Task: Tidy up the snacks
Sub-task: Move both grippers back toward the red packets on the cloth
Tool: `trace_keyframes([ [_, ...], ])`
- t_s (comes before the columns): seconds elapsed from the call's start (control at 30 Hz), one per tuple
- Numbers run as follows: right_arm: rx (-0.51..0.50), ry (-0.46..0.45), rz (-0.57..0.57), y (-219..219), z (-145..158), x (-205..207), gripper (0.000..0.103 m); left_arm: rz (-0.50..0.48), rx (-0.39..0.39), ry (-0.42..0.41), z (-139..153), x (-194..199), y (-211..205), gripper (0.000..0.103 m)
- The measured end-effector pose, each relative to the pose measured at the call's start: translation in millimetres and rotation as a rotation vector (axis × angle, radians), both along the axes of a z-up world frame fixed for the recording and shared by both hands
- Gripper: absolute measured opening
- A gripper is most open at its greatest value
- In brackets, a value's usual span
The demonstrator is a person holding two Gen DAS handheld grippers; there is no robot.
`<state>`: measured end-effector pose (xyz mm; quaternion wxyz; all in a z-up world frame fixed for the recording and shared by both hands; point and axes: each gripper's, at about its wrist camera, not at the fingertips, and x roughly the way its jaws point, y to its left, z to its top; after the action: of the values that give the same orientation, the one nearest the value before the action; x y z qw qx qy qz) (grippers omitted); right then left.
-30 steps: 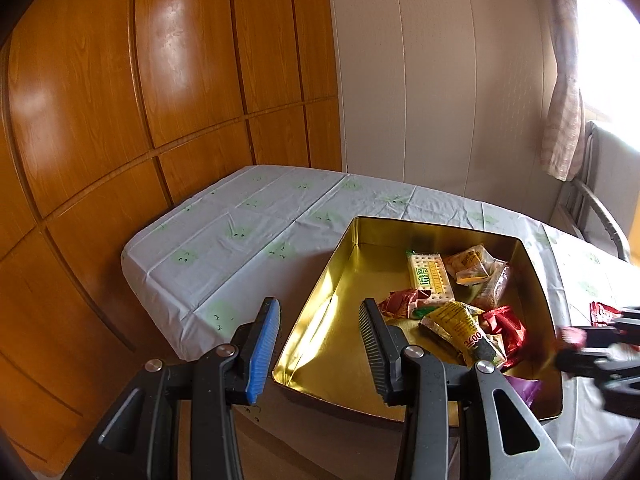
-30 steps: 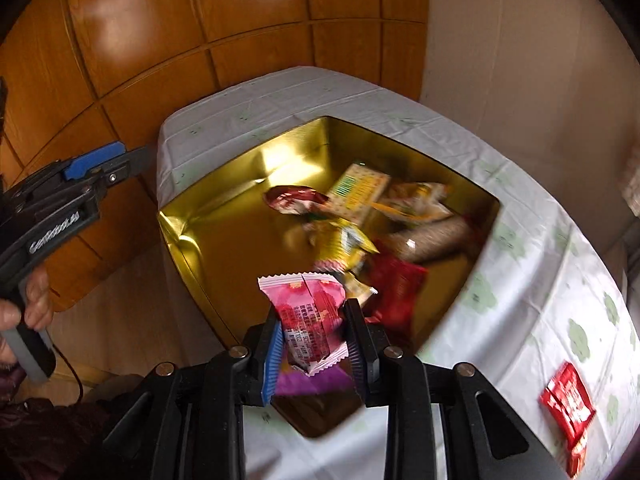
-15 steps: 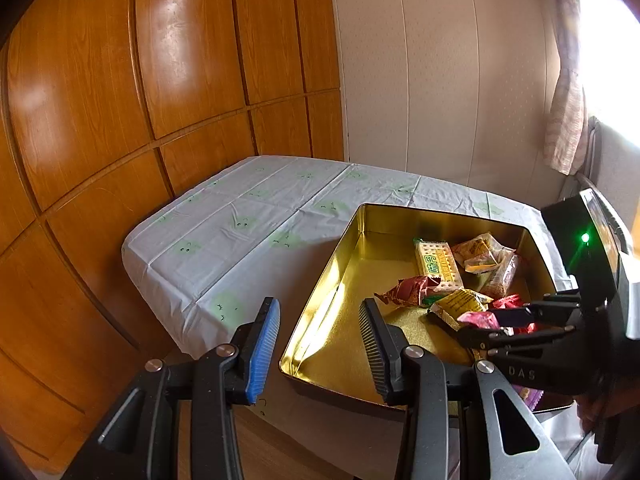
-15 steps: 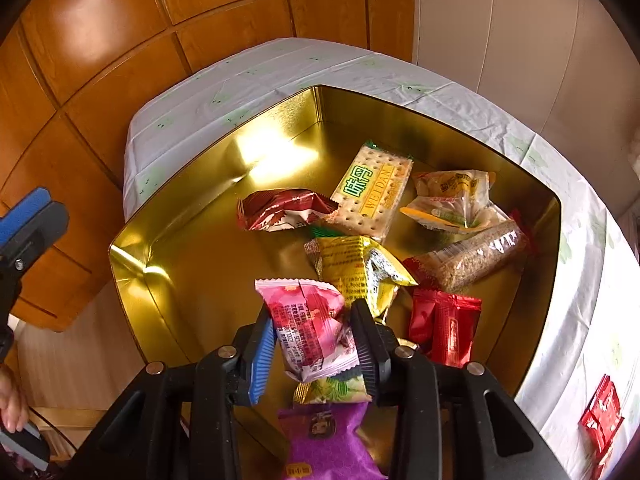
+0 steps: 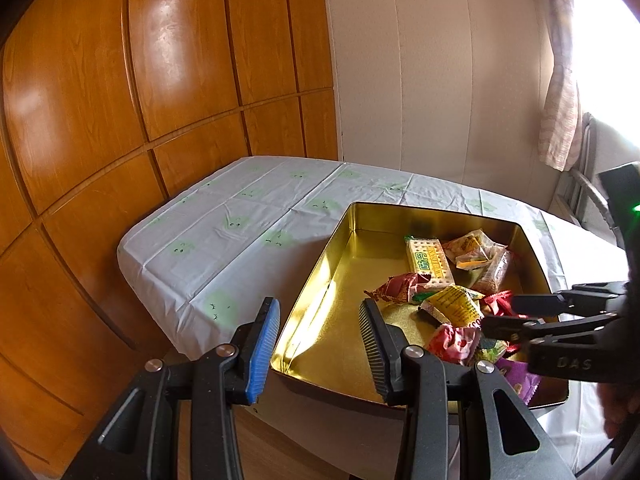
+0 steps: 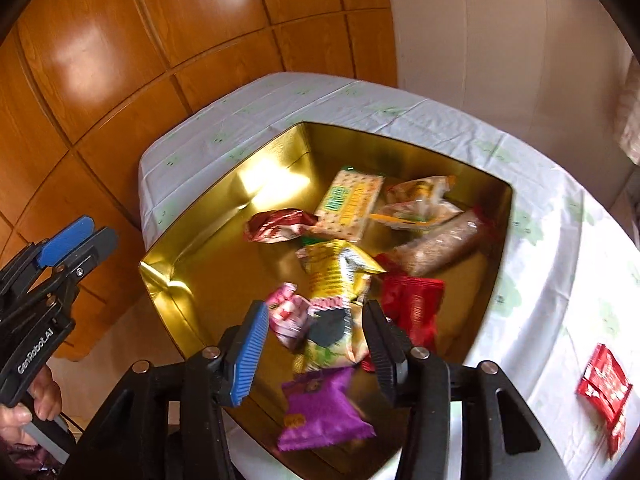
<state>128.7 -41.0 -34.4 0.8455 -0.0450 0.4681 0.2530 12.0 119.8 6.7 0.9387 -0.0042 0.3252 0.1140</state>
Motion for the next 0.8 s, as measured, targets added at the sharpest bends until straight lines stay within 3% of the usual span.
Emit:
trace_keyframes([
  [0.43, -0.037, -0.039, -0.163, -101.3, 13.0, -18.6, 0.049, -0.042, 0.012, 0.005, 2.9, 0.1, -15.8, 0.042],
  [0.8, -0.159, -0.040, -0.393, -231.0, 19.5, -30.7, 0.049, -0.114, 0.034, 0.019, 4.8, 4.8, -43.0, 0.042],
])
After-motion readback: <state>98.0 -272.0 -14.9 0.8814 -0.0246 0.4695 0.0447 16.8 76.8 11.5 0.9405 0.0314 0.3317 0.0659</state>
